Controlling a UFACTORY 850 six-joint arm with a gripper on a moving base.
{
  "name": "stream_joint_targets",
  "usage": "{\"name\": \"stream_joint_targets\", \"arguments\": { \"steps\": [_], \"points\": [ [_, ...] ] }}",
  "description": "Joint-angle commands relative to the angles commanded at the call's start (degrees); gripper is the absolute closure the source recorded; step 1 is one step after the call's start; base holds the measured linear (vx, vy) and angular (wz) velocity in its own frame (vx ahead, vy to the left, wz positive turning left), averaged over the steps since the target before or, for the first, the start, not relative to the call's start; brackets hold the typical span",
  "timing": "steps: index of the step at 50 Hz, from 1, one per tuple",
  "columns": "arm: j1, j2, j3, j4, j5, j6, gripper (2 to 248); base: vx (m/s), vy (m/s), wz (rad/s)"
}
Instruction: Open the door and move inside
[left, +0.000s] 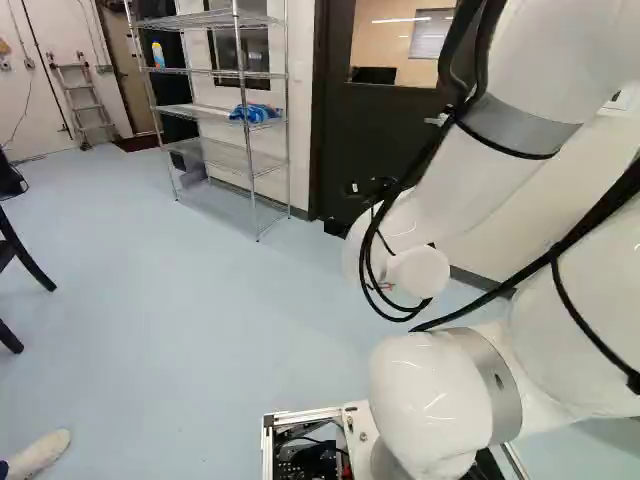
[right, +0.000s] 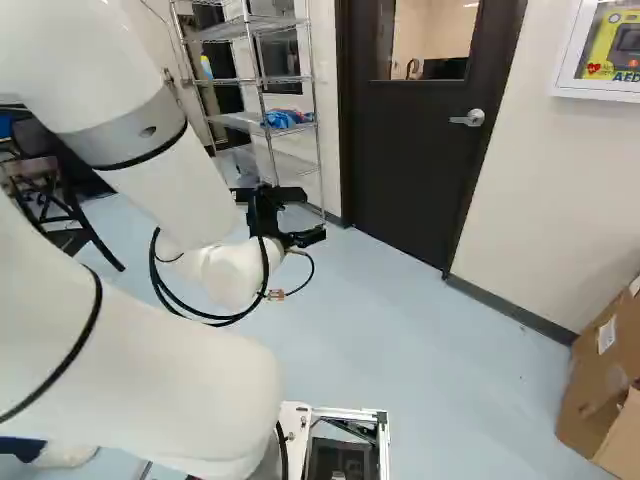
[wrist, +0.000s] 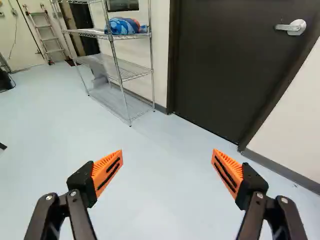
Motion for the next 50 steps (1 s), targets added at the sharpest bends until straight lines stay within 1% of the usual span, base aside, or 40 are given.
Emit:
{"name": "stream_joint_targets", "arguments": {
  "steps": [30, 50],
  "points": [
    [0.0, 0.0, 0.0, 0.0, 0.0, 0.0, 3, 0.185, 0.056, -0.026],
    [0.0, 0.0, 0.0, 0.0, 0.0, 0.0, 3, 0.189, 0.036, -0.193]
  ]
}}
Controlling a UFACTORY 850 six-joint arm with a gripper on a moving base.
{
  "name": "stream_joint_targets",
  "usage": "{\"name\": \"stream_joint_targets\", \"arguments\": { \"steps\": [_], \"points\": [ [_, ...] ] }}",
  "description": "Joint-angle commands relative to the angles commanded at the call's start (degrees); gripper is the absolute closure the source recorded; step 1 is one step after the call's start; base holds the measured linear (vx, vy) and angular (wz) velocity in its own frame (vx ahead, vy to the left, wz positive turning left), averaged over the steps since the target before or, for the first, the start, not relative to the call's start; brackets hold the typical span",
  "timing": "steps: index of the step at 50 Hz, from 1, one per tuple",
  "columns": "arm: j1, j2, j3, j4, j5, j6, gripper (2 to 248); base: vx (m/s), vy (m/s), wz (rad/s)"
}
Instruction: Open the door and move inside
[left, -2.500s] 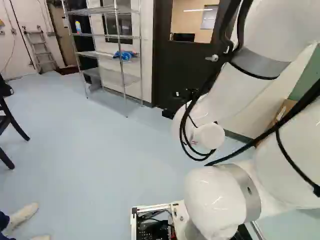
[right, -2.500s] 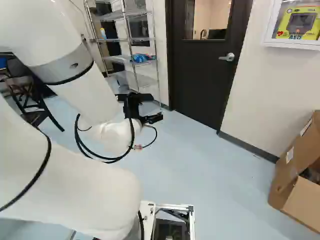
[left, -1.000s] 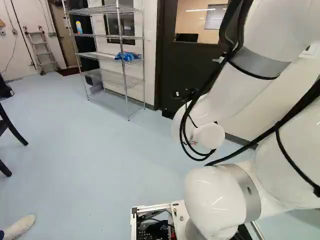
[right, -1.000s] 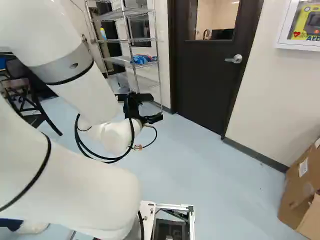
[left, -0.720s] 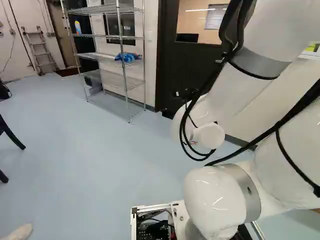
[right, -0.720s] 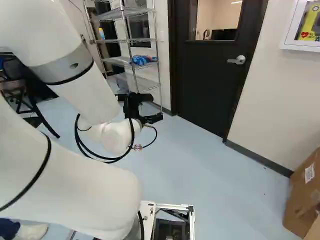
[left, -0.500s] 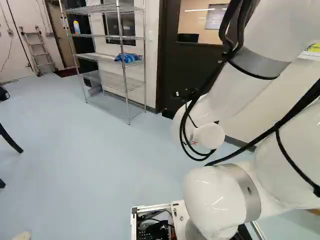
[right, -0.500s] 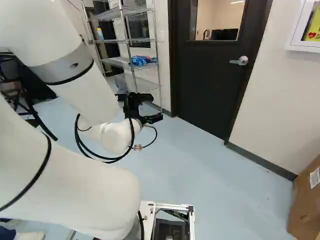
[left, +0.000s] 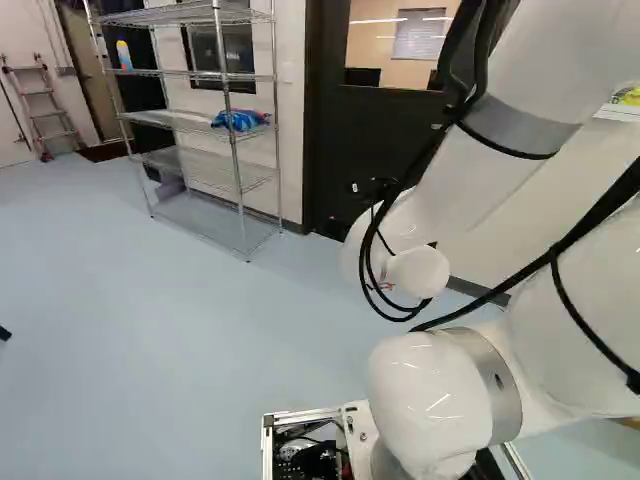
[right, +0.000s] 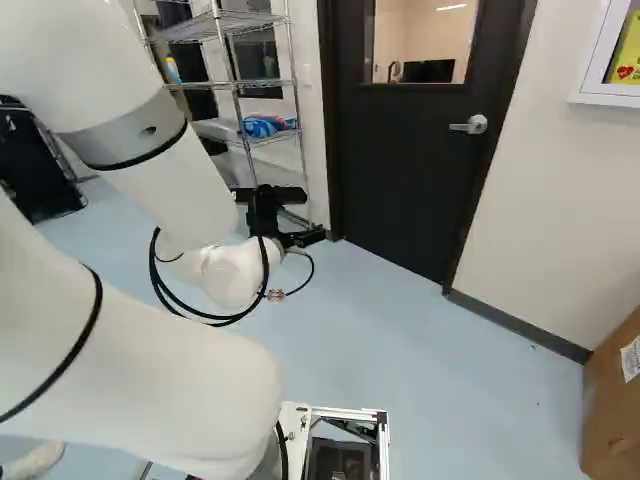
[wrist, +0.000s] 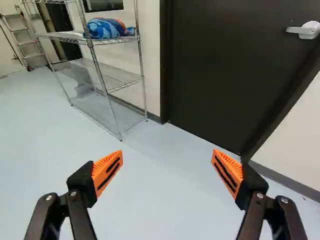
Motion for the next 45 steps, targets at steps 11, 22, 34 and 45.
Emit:
{"name": "stream_joint_targets", "arguments": {
  "steps": [11, 22, 34, 45],
  "points": [
    [0.0, 0.0, 0.0, 0.0, 0.0, 0.0, 3, 0.195, 0.036, -0.248],
    [0.0, 0.0, 0.0, 0.0, 0.0, 0.0, 3, 0.192, 0.028, -0.264],
    [0.0, 0.0, 0.0, 0.0, 0.0, 0.0, 3, 0.194, 0.009, -0.318],
    [0.0, 0.0, 0.0, 0.0, 0.0, 0.0, 3, 0.185, 0.008, -0.298]
  ]
}}
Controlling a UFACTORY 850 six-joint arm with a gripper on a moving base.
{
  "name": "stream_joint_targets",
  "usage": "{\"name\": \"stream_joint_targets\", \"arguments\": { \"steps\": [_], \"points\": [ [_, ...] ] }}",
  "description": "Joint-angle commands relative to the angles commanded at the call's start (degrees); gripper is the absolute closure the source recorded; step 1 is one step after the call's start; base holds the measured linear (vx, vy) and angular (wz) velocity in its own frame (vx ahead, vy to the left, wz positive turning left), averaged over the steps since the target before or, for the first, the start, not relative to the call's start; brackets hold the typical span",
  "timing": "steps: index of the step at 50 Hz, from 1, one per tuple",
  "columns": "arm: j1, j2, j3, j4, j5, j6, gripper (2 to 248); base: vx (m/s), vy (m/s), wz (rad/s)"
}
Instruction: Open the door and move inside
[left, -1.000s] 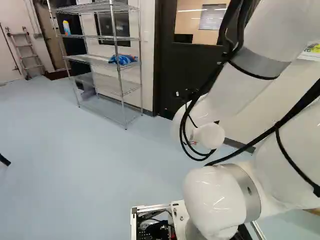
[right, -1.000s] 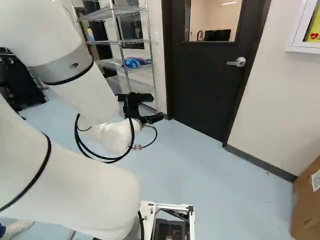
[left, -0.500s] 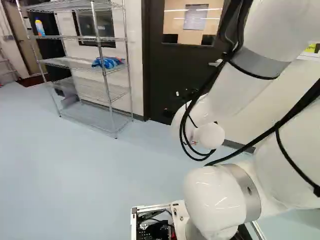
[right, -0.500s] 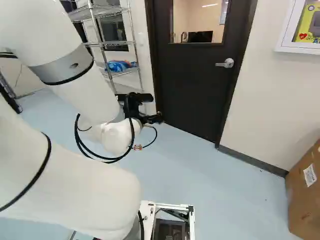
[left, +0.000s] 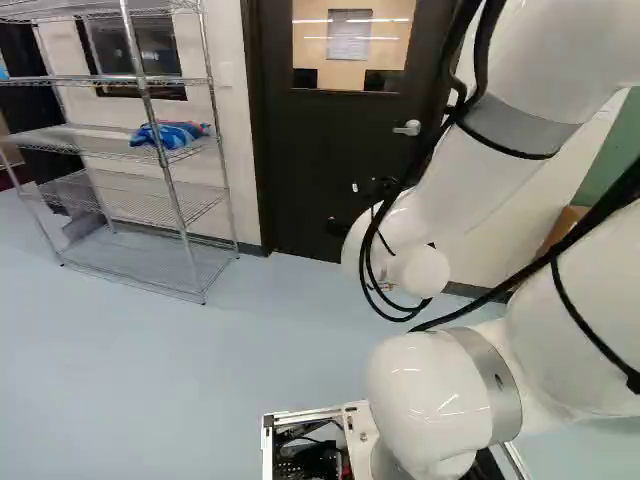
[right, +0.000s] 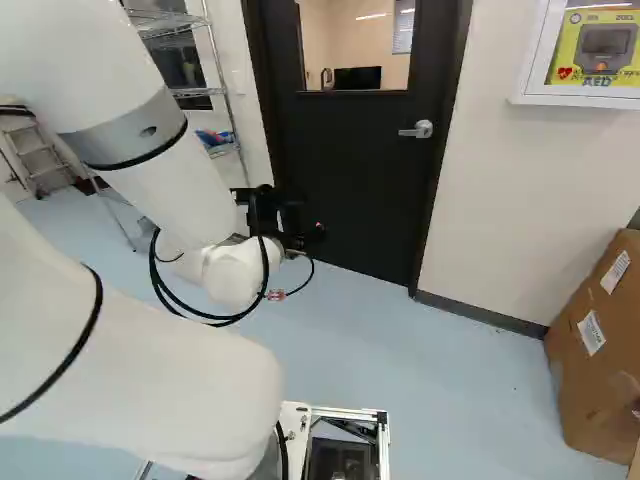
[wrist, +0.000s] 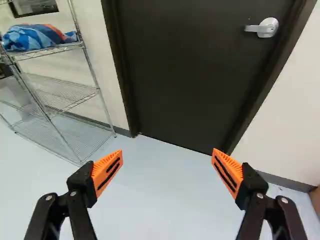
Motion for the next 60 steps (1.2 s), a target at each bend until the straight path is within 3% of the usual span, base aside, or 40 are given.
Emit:
{"name": "stream_joint_targets", "arguments": {
  "steps": [33, 60],
  "points": [
    [0.0, 0.0, 0.0, 0.0, 0.0, 0.0, 3, 0.176, 0.015, -0.314],
    [0.0, 0.0, 0.0, 0.0, 0.0, 0.0, 3, 0.173, 0.058, -0.334]
  ]
}}
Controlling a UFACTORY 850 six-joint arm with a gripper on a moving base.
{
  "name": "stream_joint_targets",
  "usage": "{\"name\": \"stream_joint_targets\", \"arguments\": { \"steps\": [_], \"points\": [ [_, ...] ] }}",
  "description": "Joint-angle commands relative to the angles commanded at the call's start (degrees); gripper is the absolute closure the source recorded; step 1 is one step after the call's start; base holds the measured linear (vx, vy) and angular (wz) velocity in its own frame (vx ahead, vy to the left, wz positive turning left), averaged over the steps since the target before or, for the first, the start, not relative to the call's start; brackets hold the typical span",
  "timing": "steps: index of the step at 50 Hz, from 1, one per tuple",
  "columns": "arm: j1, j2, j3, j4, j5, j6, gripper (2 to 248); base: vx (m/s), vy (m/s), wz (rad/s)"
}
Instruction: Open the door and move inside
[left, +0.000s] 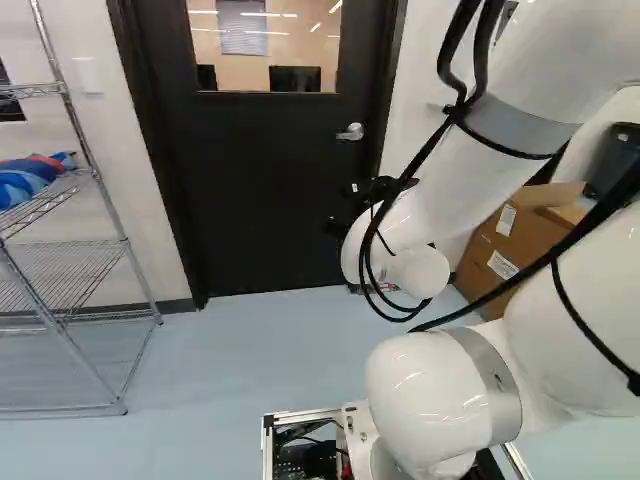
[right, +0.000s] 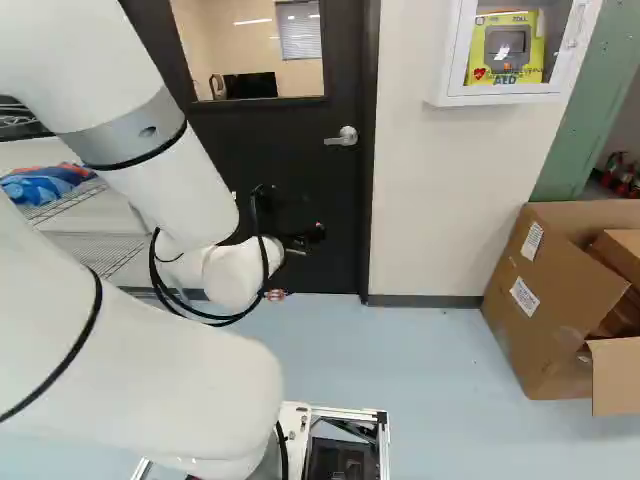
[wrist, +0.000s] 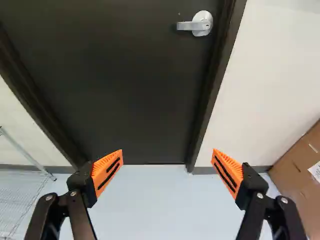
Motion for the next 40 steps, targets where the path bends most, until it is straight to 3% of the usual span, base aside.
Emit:
{"name": "stream_joint_targets", "arguments": {
  "steps": [24, 40],
  "points": [
    [0.0, 0.0, 0.0, 0.0, 0.0, 0.0, 3, 0.172, 0.071, -0.304],
    [0.0, 0.0, 0.0, 0.0, 0.0, 0.0, 3, 0.165, 0.11, -0.041]
  ]
}}
